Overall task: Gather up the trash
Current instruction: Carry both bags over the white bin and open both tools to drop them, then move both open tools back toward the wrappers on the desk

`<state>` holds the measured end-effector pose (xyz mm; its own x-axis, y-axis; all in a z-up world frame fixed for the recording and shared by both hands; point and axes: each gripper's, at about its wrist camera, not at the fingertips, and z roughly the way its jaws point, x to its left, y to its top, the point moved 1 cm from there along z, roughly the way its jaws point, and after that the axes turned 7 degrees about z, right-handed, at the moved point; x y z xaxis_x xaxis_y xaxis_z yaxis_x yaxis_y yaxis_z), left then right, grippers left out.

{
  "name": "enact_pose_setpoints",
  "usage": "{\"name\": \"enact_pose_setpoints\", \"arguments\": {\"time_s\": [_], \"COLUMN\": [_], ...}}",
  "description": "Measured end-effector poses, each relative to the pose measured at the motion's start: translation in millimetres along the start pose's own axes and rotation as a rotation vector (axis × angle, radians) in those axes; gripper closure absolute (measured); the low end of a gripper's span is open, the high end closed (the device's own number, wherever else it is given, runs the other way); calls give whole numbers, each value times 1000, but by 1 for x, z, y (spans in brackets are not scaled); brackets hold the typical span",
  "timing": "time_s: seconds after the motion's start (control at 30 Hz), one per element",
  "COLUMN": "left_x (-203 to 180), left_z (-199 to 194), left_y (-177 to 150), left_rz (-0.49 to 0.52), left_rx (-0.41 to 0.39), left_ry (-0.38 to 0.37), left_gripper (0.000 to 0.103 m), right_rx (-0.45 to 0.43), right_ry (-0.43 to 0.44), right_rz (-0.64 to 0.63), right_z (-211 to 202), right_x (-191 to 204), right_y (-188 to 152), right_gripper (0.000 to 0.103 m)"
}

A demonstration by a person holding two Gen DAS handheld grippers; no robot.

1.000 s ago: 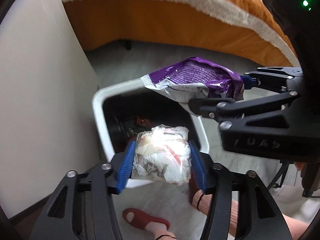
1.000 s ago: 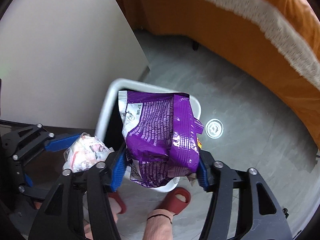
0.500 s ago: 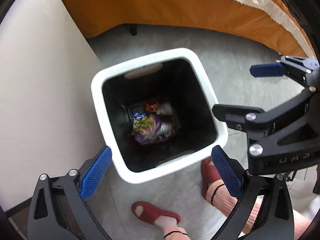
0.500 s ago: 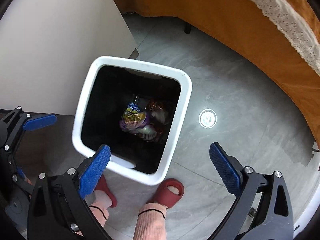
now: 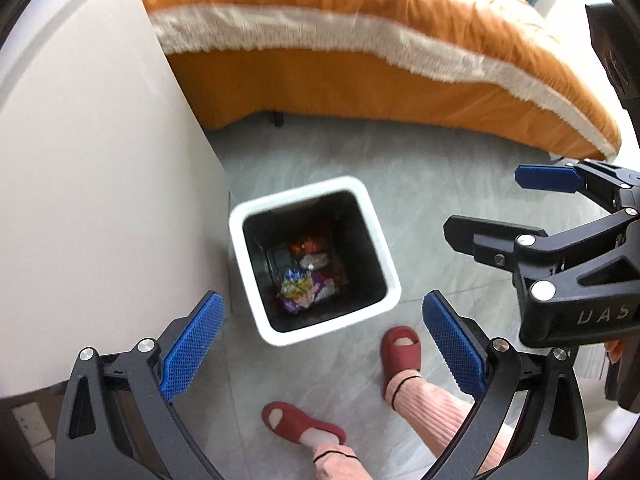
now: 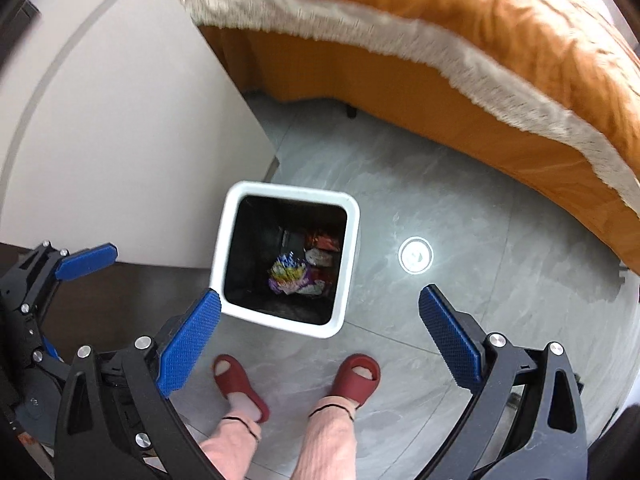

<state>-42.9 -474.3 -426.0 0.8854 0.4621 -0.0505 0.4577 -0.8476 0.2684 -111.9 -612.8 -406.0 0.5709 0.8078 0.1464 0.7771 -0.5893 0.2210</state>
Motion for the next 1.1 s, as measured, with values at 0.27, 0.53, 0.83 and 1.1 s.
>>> {"name": "enact_pose_setpoints", "arguments": {"time_s": [0.27,0.53,0.83,1.1], "left_x": [-16,-15,42,124], "left_z": [-106,-213,-333,-391], "left_y": [1,-1,-38,-109], "left_rz": [-3,-69,-201,-419], "left_rx": [-118,-278,-449,-477], "left_ry": [-6,15,219,398], "left_gripper": [5,5,5,5], "right_rx": [-111,-254,-371,-373], "right_ry": [43,130,247,379], "right_rz": [77,106,-92,-324], "right_z": [-98,-198,-265,-281], "right_x": [16,47,145,270], "right_y": [-8,-8,0,-5], "right_gripper": [4,4,4,4]}}
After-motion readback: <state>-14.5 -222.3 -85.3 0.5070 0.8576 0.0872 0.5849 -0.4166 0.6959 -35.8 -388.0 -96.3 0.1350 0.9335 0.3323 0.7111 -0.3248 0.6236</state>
